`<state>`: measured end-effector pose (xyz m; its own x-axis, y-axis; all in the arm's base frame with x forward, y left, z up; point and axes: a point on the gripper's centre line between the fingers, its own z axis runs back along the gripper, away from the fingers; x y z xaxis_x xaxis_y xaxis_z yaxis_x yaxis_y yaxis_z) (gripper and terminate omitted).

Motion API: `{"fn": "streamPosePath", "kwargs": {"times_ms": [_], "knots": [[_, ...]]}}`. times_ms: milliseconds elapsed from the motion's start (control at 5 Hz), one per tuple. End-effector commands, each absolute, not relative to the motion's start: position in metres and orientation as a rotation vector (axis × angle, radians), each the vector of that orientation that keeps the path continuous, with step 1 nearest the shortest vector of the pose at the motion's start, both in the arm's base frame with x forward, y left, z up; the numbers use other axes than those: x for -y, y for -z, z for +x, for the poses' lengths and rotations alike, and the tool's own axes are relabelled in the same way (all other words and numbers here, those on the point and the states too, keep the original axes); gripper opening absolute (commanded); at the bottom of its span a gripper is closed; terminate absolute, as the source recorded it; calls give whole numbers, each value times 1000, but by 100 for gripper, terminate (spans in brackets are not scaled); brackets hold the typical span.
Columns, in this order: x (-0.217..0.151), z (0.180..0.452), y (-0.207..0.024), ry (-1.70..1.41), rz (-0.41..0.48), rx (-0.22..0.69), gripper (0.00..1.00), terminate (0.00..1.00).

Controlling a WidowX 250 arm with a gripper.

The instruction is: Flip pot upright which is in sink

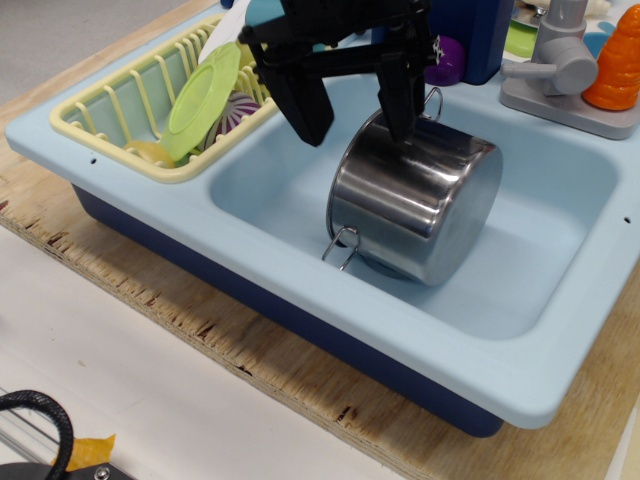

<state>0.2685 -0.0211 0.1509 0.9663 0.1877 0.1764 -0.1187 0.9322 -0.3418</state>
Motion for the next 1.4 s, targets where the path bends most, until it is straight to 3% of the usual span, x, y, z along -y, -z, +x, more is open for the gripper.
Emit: {"fn": "streamPosePath", "kwargs": {"times_ms": [0, 400, 600, 800, 1000, 1200], "knots": [[25, 273, -150, -173, -423, 261, 100, 0], [50, 280, -140, -193, -514, 288, 100, 0], [62, 288, -136, -172, -527, 275, 0, 0], [70, 292, -132, -155, -510, 262, 0, 0], [76, 299, -133, -95, -428, 235, 0, 0], [76, 301, -142, -22, -250, 206, 0, 0]]}}
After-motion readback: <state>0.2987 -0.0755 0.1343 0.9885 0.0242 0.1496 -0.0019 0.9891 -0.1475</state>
